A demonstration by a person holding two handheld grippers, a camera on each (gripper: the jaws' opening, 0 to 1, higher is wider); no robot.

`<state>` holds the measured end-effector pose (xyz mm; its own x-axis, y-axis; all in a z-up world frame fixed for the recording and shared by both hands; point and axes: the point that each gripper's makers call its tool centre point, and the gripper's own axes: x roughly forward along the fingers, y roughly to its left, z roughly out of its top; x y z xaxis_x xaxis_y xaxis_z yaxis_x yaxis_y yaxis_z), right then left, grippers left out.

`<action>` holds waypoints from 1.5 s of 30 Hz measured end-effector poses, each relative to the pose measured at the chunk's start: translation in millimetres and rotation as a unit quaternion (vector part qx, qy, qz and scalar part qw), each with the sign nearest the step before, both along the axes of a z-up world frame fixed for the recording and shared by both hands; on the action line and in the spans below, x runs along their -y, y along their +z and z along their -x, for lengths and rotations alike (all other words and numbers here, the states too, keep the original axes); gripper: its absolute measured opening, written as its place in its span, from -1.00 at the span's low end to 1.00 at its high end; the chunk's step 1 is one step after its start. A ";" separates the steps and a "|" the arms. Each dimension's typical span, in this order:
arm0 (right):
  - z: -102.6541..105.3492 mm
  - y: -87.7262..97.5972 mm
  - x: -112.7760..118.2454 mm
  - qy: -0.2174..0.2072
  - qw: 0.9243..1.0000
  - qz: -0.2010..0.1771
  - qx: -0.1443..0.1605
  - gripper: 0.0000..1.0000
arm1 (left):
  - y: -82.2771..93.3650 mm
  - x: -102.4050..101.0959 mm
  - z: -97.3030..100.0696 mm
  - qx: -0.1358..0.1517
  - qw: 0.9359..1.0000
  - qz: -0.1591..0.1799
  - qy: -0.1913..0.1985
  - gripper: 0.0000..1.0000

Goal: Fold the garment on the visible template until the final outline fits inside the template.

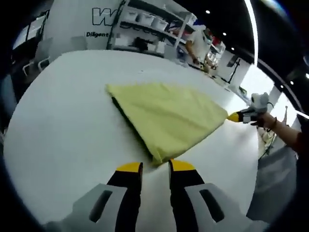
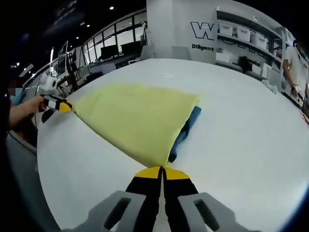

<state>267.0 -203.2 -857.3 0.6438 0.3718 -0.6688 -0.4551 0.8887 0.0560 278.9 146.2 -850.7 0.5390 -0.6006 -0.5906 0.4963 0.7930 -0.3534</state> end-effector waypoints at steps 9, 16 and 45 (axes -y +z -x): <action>-0.4 -0.5 0.7 -0.003 1.000 -0.001 0.000 -1.00 | -6.8 7.9 -4.7 -0.009 1.000 0.017 0.022 -0.94; -1.3 0.0 2.9 -0.005 1.000 0.001 0.001 -1.00 | -4.4 2.2 -2.6 0.061 0.992 -0.064 -0.089 -0.99; 26.8 4.9 2.9 -0.013 0.998 -0.047 -0.029 -1.00 | -10.2 -14.3 16.6 0.081 0.952 -0.183 -0.233 -1.00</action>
